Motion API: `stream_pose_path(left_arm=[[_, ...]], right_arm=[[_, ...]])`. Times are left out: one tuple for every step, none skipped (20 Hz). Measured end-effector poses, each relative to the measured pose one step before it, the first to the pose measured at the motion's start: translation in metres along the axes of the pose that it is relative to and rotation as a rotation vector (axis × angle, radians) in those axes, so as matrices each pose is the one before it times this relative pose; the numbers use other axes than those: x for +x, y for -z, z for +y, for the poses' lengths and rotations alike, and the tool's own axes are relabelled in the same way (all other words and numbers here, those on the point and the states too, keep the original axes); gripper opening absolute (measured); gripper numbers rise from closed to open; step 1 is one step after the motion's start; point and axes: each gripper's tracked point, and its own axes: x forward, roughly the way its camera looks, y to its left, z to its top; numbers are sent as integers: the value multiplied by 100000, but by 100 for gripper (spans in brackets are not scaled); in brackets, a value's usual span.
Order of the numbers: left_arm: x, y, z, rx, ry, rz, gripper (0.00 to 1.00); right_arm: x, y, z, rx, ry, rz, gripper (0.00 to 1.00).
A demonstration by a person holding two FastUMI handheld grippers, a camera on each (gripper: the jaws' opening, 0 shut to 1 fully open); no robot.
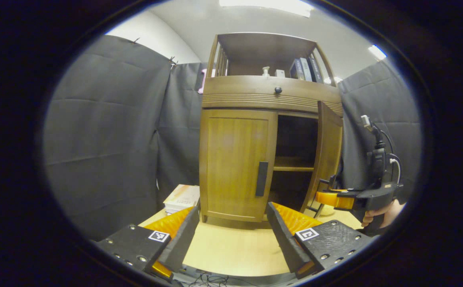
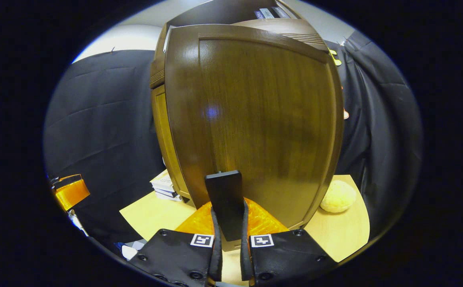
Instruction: Open the right door of the double-door shoe cabinet with the right hand, and open the left door with the left hand.
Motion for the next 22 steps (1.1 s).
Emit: stream_pose_path(left_arm=[[132, -89, -133, -239, 145, -70, 100], [-112, 104, -106, -318, 50, 383, 100], [-169, 66, -108, -291, 151, 490, 100], [-113, -32, -104, -248, 113, -148, 100], [-52, -45, -173, 17, 68, -735, 100], [173, -123, -20, 299, -4, -772, 100], [39, -84, 34, 546, -41, -772, 100], [141, -97, 49, 606, 58, -439, 100], [-28, 48, -85, 338, 527, 431, 100], [63, 29, -185, -144, 1384, 679, 100], [-55, 10, -328, -218, 1877, 292, 100], [228, -236, -153, 229, 1488, 149, 100], [254, -346, 167, 779, 717, -105, 100], [416, -412, 127, 633, 522, -27, 100], [346, -451, 70, 181, 453, -226, 100], [-349, 577, -335, -189, 461, -286, 100], [205, 297, -232, -210, 395, -165, 100], [394, 48, 9, -18, 399, -130, 100], [529, 159, -47, 265, 445, 63, 100], [606, 159, 157, 353, 311, 185, 100], [592, 422, -120, 395, 122, 324, 100], [526, 282, -167, 328, 132, 382, 100]], right_arm=[[-316, -465, -55, 348, -524, 43, 19], [-377, -656, -100, 477, -572, -50, 20], [-412, -444, -91, 479, -498, -187, 20], [-262, -292, -306, 569, -296, -429, 20], [-145, -367, -187, 454, -171, -687, 20], [18, -113, -201, 591, -111, -962, 20], [-277, 333, -157, 637, -139, -1062, 20], [-259, 38, -170, 291, -288, -716, 20], [-293, 197, -166, 472, -121, -490, 20], [-208, -39, -235, 516, 214, -407, 19], [-166, -35, -235, 725, 635, -960, 19], [-202, -72, -251, 236, 840, -691, 19], [-102, -23, -283, 49, 1163, -458, 18], [-61, -110, -310, 267, 1052, -219, 18], [12, 101, -388, 855, 899, -152, 18], [-88, -80, -346, 931, 489, -188, 18], [-275, -24, -206, 660, 256, -185, 18], [-264, 110, -294, 340, 45, -118, 18], [-121, -46, -295, 74, 227, -155, 18], [-187, -30, -344, -18, 352, -98, 18], [-115, -113, -211, -173, -12, -108, 18], [-151, -8, -261, -387, -88, -280, 18]])
